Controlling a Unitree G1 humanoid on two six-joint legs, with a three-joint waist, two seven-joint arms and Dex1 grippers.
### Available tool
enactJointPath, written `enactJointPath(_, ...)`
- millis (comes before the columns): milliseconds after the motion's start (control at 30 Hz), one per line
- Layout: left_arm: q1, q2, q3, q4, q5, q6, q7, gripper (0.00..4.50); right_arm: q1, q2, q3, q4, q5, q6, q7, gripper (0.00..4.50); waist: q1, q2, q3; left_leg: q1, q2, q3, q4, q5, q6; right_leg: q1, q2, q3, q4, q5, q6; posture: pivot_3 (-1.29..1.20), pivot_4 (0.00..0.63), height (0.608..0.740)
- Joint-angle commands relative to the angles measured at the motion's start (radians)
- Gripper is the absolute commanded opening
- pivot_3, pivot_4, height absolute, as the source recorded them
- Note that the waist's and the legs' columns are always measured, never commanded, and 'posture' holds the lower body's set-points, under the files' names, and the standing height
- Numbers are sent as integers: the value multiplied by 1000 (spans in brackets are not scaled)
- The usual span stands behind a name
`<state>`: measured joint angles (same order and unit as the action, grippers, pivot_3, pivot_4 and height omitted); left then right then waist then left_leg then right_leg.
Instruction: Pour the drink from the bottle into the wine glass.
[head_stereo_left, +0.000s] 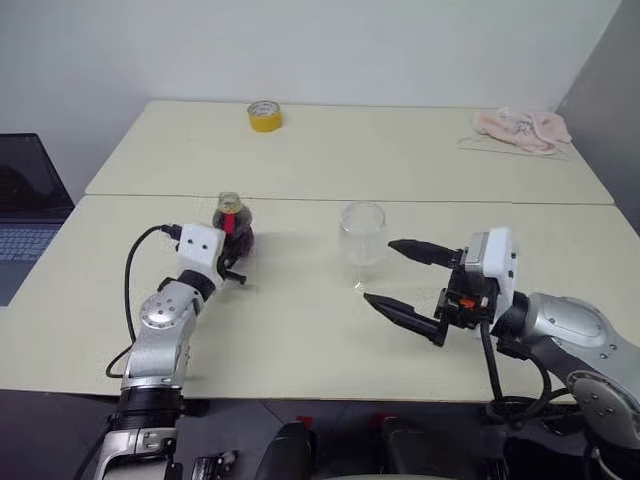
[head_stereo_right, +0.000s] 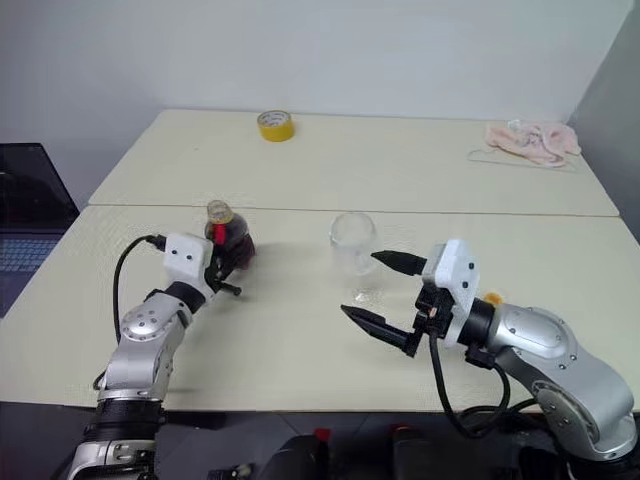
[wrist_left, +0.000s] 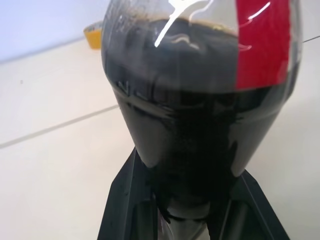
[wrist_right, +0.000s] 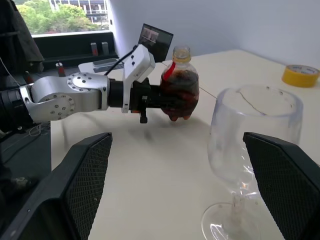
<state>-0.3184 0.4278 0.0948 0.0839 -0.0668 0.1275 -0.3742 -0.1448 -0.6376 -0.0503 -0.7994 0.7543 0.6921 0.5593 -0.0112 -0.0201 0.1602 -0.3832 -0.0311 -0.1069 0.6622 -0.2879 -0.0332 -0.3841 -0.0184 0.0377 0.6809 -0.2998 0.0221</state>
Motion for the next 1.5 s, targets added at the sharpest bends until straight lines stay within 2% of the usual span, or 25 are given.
enactJointPath(33, -80, 21, -42, -73, 52, -17, -1, 761, -6, -1, -37, -22, 29, 9, -32, 4500, 5, 0, 0, 0, 0, 0, 0, 0, 0, 0, 0, 0, 0, 0, 0, 0, 150, 740)
enactJointPath(400, -266, 42, -176, 4, 152, -86, -87, 746, -70, -9, -49, -30, 6, 8, -106, 4500, 5, 0, 0, 0, 0, 1, 0, 0, 0, -1, 0, 0, 0, 0, 0, 0, 150, 740)
enactJointPath(667, -374, 64, -215, 91, 195, -185, -131, 746, -84, -21, -51, -36, 14, 14, -115, 4500, 5, 0, 0, -1, 0, 1, 0, 0, 0, -1, 0, 0, 0, 0, 0, 0, 150, 740)
enactJointPath(1133, -459, 112, -271, 247, 340, -503, -108, 746, -142, 22, 32, -9, -59, 32, -188, 4500, 4, 0, 0, -1, 0, 1, 0, 0, 0, -2, 0, 0, 0, 0, 0, 0, 150, 740)
enactJointPath(1500, -517, 108, -293, 309, 417, -621, -73, 746, -137, 36, 50, -3, -78, 43, -179, 4500, 4, 0, 0, -3, -1, 1, 0, 0, 0, -3, 0, 0, 0, 0, 0, 0, 150, 740)
